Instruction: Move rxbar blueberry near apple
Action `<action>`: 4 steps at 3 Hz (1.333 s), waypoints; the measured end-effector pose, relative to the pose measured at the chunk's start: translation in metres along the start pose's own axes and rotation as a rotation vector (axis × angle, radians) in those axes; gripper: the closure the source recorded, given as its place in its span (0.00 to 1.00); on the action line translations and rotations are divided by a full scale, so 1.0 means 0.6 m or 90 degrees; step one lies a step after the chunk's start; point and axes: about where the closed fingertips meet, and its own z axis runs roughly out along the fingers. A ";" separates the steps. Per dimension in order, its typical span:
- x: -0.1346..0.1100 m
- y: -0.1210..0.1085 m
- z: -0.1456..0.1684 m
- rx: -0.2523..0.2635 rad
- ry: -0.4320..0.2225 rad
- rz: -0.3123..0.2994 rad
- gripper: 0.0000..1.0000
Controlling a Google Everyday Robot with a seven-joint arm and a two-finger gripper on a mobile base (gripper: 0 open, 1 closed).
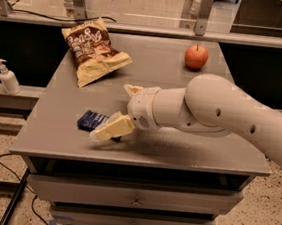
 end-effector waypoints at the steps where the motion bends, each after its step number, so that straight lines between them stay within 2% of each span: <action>1: 0.014 0.002 0.005 0.004 0.015 -0.012 0.17; 2: 0.030 0.014 0.005 0.000 0.036 -0.016 0.40; 4: 0.038 0.032 -0.022 -0.006 0.069 -0.032 0.87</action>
Offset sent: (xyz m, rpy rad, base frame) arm -0.0158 -0.0094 -0.0329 -0.0989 0.0184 0.0054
